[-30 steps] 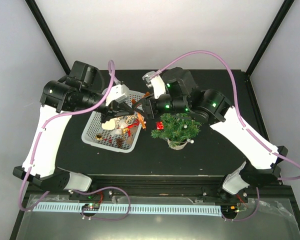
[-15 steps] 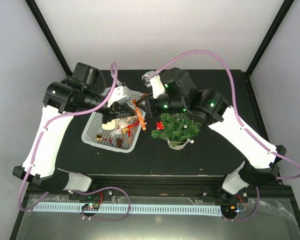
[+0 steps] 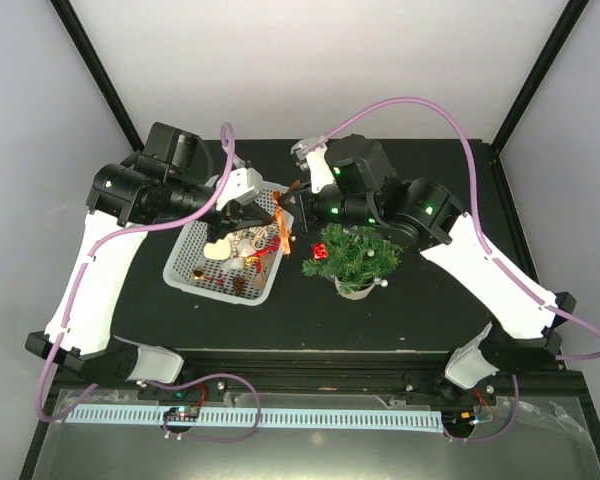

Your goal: Decorate the small christmas tree

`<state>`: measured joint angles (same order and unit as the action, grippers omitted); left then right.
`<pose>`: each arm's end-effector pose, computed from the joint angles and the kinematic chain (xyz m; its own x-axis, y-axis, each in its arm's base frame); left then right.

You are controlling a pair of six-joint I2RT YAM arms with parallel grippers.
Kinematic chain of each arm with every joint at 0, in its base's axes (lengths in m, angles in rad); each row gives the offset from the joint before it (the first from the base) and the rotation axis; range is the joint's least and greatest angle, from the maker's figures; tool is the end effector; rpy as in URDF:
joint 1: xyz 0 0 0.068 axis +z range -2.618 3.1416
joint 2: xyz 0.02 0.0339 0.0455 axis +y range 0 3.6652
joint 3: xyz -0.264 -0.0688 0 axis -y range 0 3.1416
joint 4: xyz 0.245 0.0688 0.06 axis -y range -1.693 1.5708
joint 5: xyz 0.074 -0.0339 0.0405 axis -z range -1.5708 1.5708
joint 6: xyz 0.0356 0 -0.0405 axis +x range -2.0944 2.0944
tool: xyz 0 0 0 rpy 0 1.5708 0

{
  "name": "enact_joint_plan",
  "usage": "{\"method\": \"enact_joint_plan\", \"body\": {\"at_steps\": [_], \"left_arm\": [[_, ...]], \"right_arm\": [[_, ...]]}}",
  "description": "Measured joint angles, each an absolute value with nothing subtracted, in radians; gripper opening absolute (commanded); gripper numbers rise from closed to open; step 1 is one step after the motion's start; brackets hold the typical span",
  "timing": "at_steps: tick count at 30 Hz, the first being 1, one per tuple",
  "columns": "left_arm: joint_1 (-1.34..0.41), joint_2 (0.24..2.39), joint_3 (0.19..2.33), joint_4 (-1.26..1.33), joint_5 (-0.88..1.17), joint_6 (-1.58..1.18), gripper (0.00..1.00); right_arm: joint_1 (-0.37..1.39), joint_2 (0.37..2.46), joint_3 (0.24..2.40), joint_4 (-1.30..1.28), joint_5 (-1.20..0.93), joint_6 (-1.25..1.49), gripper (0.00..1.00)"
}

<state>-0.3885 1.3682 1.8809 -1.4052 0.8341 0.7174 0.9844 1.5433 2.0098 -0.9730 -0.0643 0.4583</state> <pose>0.1866 -0.1049 0.4683 -0.0929 0.5153 -0.8520 0.9896 0.1420 -0.0221 0.1643 0.2514 0.4880 -0.6223 -0.1388 -0.7704 -0.6546 0.6320 0.4148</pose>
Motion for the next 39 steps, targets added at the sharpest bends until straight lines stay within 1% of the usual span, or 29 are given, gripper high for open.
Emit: {"method": "enact_joint_plan", "body": {"at_steps": [18,24,31,34,39], "left_arm": [[-0.389,1.377,1.846,-1.413,0.807,0.716,0.02],[-0.389,1.383,1.832,-1.408,0.791,0.714,0.01],[-0.389,1.393,1.814,-1.391,0.785,0.698,0.02],[-0.389,1.409,1.814,-1.382,0.784,0.692,0.02],[-0.389,1.427,1.813,-1.365,0.778,0.677,0.02]], "right_arm": [[0.899,1.449,2.017,-0.949,0.041,0.477,0.01],[0.876,1.359,2.006,-0.981,0.106,0.485,0.01],[0.868,1.143,1.855,-1.082,0.220,0.550,0.01],[0.868,1.103,1.784,-1.134,0.250,0.576,0.01],[0.868,1.107,1.672,-1.195,0.284,0.618,0.01]]}}
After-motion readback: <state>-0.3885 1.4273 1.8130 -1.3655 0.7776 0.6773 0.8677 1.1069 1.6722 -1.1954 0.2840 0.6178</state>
